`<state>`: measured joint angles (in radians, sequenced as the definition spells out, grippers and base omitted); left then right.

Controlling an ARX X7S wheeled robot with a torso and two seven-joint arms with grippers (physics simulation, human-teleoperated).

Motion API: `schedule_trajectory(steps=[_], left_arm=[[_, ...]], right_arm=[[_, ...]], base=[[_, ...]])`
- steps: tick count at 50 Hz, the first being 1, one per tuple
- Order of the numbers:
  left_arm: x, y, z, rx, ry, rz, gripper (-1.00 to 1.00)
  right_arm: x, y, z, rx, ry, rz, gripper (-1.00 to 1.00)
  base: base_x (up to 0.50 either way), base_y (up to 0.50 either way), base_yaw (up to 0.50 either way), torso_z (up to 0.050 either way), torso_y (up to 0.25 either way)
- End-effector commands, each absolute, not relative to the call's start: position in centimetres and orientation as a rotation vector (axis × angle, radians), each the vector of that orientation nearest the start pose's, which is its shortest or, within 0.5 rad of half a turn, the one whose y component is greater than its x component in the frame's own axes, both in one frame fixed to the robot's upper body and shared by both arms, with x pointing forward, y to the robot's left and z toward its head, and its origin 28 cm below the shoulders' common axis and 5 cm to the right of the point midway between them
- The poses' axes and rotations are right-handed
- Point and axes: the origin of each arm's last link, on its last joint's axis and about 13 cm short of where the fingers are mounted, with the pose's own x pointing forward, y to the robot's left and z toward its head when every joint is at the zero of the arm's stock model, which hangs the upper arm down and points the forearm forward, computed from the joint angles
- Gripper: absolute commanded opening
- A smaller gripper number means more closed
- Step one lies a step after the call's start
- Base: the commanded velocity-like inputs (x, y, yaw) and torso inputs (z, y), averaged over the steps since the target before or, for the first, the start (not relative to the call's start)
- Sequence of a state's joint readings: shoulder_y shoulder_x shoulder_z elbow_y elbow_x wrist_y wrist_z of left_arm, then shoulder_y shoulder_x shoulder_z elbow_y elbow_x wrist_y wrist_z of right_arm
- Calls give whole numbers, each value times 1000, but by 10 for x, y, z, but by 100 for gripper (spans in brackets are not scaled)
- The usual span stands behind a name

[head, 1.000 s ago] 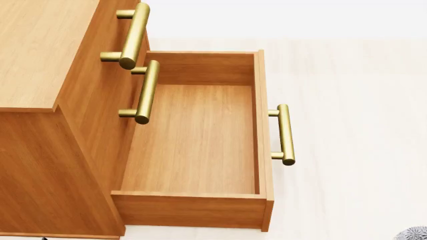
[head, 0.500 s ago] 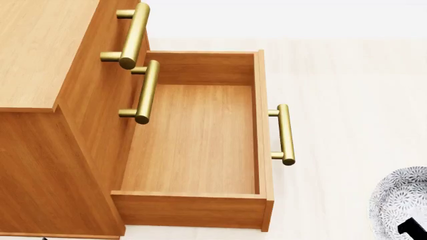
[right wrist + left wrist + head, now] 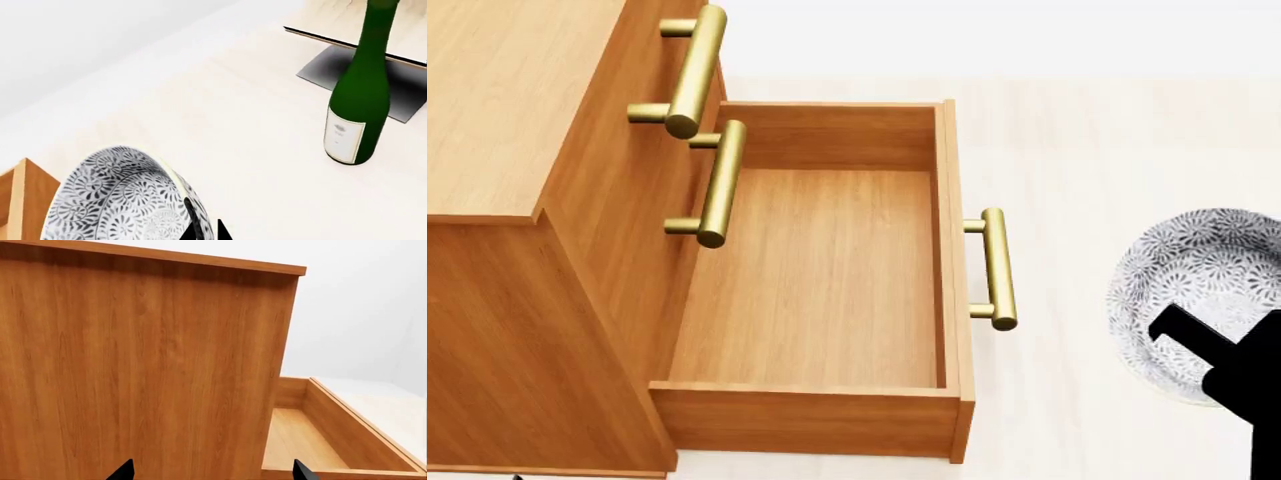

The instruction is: Put the bowl in the bottom drawer of the cabinet and close it.

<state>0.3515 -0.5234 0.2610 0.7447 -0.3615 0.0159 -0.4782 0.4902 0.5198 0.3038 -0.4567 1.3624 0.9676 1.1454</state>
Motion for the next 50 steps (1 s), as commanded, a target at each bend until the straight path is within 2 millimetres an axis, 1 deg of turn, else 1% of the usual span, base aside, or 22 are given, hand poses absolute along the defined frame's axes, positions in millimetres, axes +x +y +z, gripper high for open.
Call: schedule_trajectory(steps=[1, 6, 7, 10, 12, 14, 23, 25, 30, 31, 36, 37, 40, 45, 50], left_arm=[[117, 216, 105, -99, -214, -60, 100], [117, 217, 106, -119, -213, -60, 100], [117, 217, 106, -121, -213, -61, 100], [118, 217, 105, -121, -212, -61, 100], [118, 217, 105, -122, -213, -62, 100], [118, 217, 104, -121, -211, -62, 100], [118, 217, 103, -118, -208, -61, 100], [119, 217, 102, -117, -207, -61, 100], [119, 218, 101, -116, -206, -60, 100], [119, 218, 101, -116, -206, -59, 100], [119, 218, 101, -111, -207, -58, 100], [119, 218, 102, -111, -207, -58, 100], [119, 217, 102, -112, -206, -58, 100], [118, 217, 102, -112, -203, -62, 100], [119, 216, 102, -109, -203, -61, 100]], right_arm=[[246, -169, 247, 364, 200, -474, -100], [252, -170, 251, 384, 201, -451, -100], [255, -169, 253, 394, 227, -439, -100], [258, -169, 257, 378, 234, -444, -100], [259, -167, 262, 381, 235, -427, -100], [265, -166, 268, 360, 285, -450, -100], [282, -161, 287, 333, 385, -453, -100], [285, -160, 291, 297, 403, -457, -100], [291, -154, 304, 262, 416, -452, -100], [293, -153, 308, 224, 436, -476, -100], [299, -152, 317, 236, 437, -455, -100], [302, -151, 318, 203, 459, -452, -100], [305, -147, 322, 179, 473, -441, -100], [314, -139, 328, 178, 531, -393, -100], [322, -134, 337, 148, 552, -394, -100]], base=[[0, 0, 0, 0, 0], [0, 0, 0, 0, 0], [0, 0, 0, 0, 0], [0, 0, 0, 0, 0], [0, 0, 0, 0, 0], [0, 0, 0, 0, 0], [0, 0, 0, 0, 0], [0, 0, 0, 0, 0], [0, 0, 0, 0, 0], [0, 0, 0, 0, 0], [0, 0, 0, 0, 0], [0, 0, 0, 0, 0], [0, 0, 0, 0, 0], [0, 0, 0, 0, 0], [0, 0, 0, 0, 0]])
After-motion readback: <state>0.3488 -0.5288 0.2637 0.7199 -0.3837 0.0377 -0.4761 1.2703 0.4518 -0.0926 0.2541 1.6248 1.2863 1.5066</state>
